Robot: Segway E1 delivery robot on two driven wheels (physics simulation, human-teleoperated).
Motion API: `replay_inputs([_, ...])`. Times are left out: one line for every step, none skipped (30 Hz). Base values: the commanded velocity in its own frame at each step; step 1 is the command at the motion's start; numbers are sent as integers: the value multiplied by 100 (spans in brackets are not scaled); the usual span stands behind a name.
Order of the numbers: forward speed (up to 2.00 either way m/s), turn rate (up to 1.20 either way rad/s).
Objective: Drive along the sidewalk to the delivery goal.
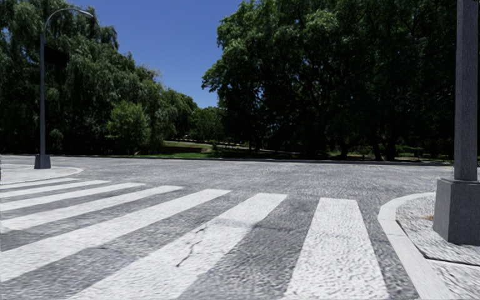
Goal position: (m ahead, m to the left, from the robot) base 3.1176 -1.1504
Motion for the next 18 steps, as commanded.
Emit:
replay_inputs([131,-54])
replay_inputs([131,-54])
replay_inputs([131,-54])
replay_inputs([131,-54])
replay_inputs([131,-54])
replay_inputs([131,-54])
replay_inputs([131,-54])
replay_inputs([131,-54])
replay_inputs([131,-54])
replay_inputs([131,-54])
replay_inputs([131,-54])
replay_inputs([131,-54])
replay_inputs([131,-54])
replay_inputs([131,-54])
replay_inputs([131,-54])
replay_inputs([131,-54])
replay_inputs([131,-54])
replay_inputs([131,-54])
